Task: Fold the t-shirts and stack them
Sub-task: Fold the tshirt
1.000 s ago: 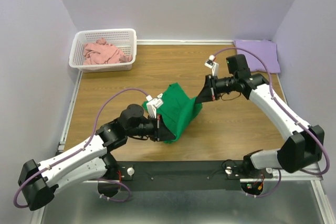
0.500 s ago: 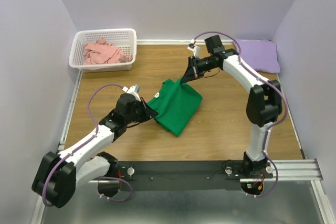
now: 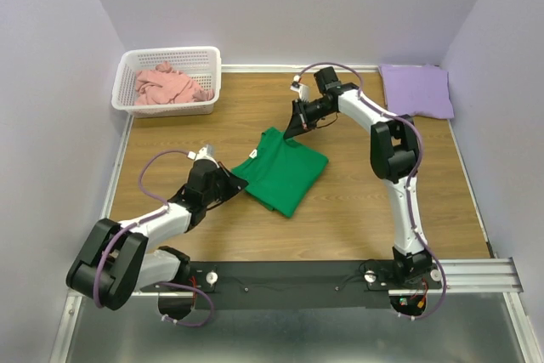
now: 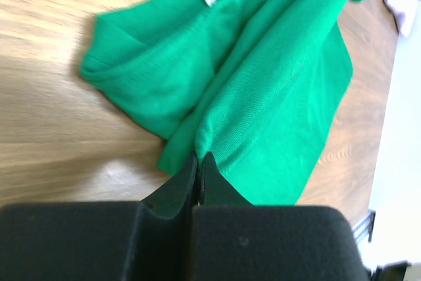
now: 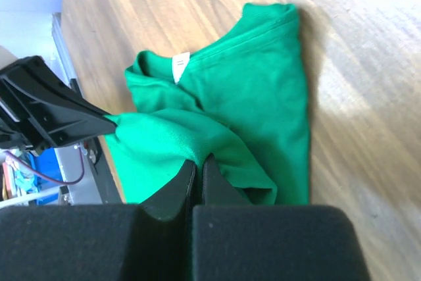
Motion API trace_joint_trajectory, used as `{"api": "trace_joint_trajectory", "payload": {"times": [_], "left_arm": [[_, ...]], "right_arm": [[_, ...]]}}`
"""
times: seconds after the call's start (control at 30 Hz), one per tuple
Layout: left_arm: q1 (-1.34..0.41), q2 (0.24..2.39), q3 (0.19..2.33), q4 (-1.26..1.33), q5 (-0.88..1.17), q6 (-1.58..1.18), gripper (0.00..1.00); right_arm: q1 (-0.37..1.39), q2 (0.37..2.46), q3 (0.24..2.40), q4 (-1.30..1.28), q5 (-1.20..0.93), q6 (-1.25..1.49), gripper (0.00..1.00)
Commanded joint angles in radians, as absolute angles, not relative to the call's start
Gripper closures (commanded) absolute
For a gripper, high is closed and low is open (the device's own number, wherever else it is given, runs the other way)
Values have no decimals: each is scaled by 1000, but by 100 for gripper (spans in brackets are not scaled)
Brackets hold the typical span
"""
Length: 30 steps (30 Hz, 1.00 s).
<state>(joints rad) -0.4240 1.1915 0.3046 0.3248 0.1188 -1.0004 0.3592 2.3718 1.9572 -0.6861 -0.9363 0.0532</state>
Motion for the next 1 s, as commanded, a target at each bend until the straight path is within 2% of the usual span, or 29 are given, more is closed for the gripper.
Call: {"api": "trace_joint_trajectory", "payload": {"times": [0.0,0.33,0.43,0.63,0.7,0.73,0.77,0.83,0.9,0.93,0.97], "left_arm": [[-407,1210,305,377,17,-1023,100],[-399,1261,425,377,-63,-951,100],[-393,1304,428,394,-78,-950,100],[-373,1408,459,433,-107,-936,96],[-371,1431,489,433,-112,-922,94],[-370,1449,501,434,-112,-907,92],[-365,1456,524,433,-112,-896,88],[-365,1459,554,431,-118,-868,80],[-365,1447,571,426,-121,-850,71],[-365,1424,580,419,-126,-836,64],[-365,1408,597,399,-139,-812,48]], "right_arm": [[360,2405,2025,-660,-917,38,93],[360,2401,2029,-643,-836,48,94],[360,2407,2020,-631,-802,60,86],[360,2381,2003,-583,-718,104,83],[360,2376,2013,-580,-678,117,74],[360,2370,2014,-578,-661,129,70],[360,2367,2013,-575,-651,133,60],[361,2342,2000,-575,-624,138,50],[360,2309,1974,-575,-573,146,45],[360,2287,1956,-575,-548,150,42],[360,2232,1903,-571,-523,152,37]]}}
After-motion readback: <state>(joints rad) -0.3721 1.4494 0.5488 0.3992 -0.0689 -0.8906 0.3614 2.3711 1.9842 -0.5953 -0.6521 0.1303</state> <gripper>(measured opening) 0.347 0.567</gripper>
